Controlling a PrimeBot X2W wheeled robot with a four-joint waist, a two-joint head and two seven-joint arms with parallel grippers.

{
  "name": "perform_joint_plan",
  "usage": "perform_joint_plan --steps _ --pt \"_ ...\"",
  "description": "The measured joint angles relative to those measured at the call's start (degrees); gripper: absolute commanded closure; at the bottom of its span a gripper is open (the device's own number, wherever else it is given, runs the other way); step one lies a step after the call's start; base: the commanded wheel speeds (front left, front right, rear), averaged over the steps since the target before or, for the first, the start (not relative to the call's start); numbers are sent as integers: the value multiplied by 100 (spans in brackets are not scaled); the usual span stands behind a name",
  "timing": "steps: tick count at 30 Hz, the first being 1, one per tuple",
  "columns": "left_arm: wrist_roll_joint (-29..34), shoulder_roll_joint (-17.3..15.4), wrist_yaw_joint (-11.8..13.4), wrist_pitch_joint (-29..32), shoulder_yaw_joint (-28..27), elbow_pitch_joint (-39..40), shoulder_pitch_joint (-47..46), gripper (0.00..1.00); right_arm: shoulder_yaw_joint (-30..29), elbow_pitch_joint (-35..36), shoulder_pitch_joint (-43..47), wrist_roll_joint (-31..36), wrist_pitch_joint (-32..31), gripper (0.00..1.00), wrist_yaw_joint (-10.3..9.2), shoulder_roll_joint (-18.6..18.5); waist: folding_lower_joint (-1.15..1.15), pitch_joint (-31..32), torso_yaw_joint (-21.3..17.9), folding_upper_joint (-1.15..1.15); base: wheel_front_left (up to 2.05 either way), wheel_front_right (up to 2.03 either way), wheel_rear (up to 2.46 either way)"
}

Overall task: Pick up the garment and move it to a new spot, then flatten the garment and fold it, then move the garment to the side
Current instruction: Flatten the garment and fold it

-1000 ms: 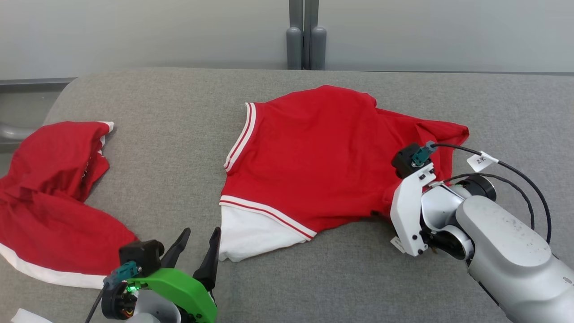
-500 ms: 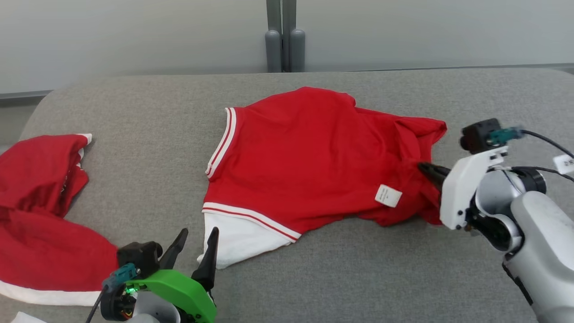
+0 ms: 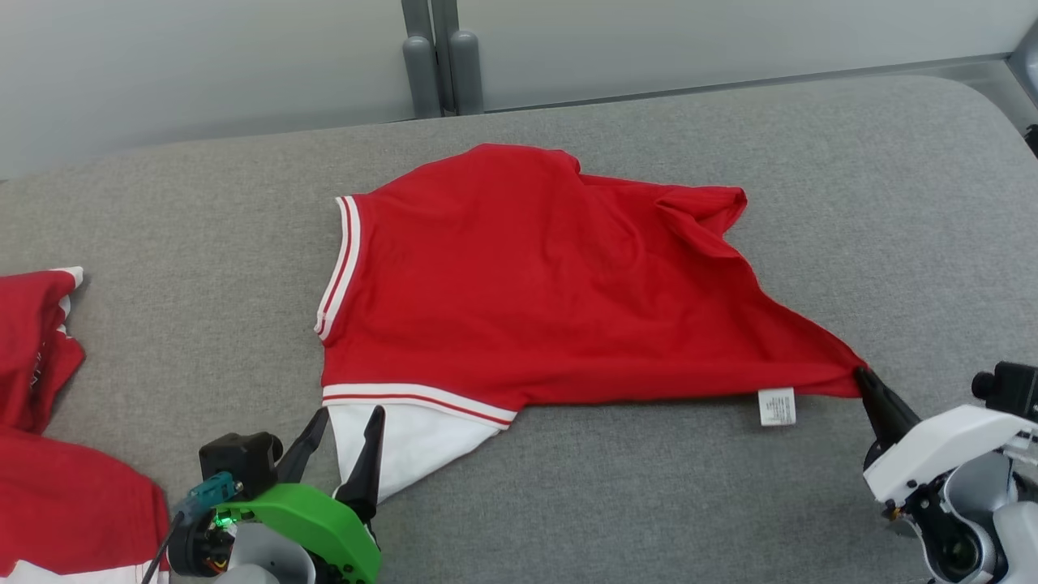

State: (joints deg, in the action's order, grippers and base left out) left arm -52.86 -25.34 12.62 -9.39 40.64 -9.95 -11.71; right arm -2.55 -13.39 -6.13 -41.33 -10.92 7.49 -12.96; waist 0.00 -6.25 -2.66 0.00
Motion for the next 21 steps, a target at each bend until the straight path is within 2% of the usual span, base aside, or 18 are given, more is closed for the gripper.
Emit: perform_joint_plan --steps 1,2,3,7,12,15,21 --pt "0 1 0 8 5 3 -3 0 -21 -90 70 -7 14 100 0 59 0 -14 -26 0 0 0 0" --pt "-1 -1 0 23 11 1 -2 0 -32 -168 132 -12 48 40 0 124 0 -27 -48 0 0 0 0" --pt "-1 -3 0 24 13 0 -2 0 -31 -240 173 -42 69 0 0 185 0 -35 -68 0 0 0 0" --pt "-4 -12 8 32 21 -11 0 0 93 -432 282 -37 77 0 0 222 0 -25 -124 0 0 0 0" --pt "-11 -14 27 5 30 -41 26 0 191 -433 549 83 245 0 0 49 0 63 -154 0 0 0 0" --pt "-8 -15 49 -118 -10 -35 63 0 146 -230 715 259 631 0 0 -124 0 148 -153 0 0 0 0" --pt "143 -19 127 -465 -330 92 135 0 235 331 697 478 1637 0 0 -180 0 346 -158 0 0 0 0"
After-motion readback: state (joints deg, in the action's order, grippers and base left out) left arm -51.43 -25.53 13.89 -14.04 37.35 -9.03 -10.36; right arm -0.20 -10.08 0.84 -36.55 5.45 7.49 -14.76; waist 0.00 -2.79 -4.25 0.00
